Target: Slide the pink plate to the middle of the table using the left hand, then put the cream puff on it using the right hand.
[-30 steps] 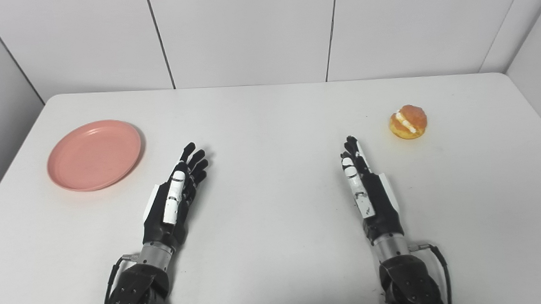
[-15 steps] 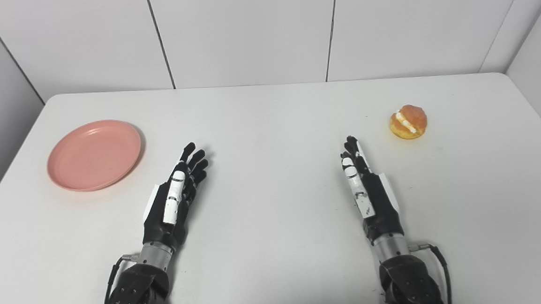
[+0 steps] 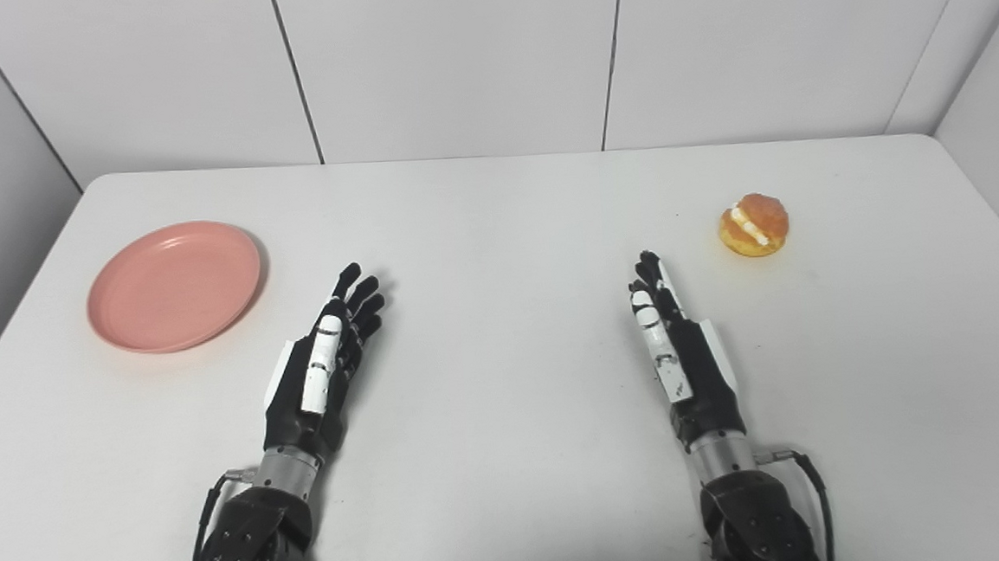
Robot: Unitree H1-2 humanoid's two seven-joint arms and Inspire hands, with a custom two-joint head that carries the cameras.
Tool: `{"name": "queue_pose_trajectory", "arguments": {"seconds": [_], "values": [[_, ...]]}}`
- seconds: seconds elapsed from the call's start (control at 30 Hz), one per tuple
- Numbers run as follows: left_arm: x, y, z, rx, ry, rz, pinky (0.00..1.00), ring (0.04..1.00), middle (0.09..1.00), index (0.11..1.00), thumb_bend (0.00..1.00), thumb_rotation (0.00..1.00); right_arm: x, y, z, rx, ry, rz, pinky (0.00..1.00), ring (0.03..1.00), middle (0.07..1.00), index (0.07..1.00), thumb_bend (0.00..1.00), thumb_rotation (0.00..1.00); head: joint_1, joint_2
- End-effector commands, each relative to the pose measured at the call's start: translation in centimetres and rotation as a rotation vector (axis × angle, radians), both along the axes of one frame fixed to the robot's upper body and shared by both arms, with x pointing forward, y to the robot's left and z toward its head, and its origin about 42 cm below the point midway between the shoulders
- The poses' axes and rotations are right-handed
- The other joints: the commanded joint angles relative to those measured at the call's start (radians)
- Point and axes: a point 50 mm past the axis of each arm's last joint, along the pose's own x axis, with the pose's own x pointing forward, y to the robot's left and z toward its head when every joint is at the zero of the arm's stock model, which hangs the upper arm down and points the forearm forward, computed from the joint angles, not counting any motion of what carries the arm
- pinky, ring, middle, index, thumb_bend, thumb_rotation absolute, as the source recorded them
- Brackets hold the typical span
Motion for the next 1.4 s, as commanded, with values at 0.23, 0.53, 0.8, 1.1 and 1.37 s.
{"name": "queue_pose_trajectory", "arguments": {"seconds": [0.23,0.53,0.8,1.1,1.37], "values": [[-0.79,0.45,-2.24,-0.002,0.1,-0.002,1.0,1.0,1.0,1.0,0.43,1.0,-0.14,0.62,-0.65,0.002,0.05,0.022,0.97,0.975,0.993,0.995,0.24,1.0,0.001,0.0],[-0.83,0.4,-2.09,-0.007,0.099,-0.005,1.0,1.0,1.0,1.0,0.42,1.0,-0.16,0.67,-0.61,0.011,0.052,0.021,0.97,0.977,0.994,0.995,0.24,1.0,0.001,0.0],[-0.75,0.41,-2.25,-0.012,0.098,-0.005,1.0,1.0,1.0,1.0,0.43,1.0,-0.11,0.63,-0.67,-0.007,0.047,0.022,0.96,0.973,0.992,0.994,0.24,1.0,0.0,-0.001],[-0.78,0.41,-2.09,-0.007,0.096,-0.006,1.0,1.0,1.0,1.0,0.42,1.0,-0.11,0.65,-0.67,-0.009,0.047,0.023,0.96,0.972,0.99,0.992,0.24,1.0,0.001,-0.003],[-0.82,0.39,-2.05,-0.008,0.1,-0.005,1.0,1.0,1.0,1.0,0.41,1.0,-0.1,0.65,-0.7,-0.013,0.043,0.021,0.95,0.964,0.984,0.986,0.24,1.0,0.001,-0.003]]}}
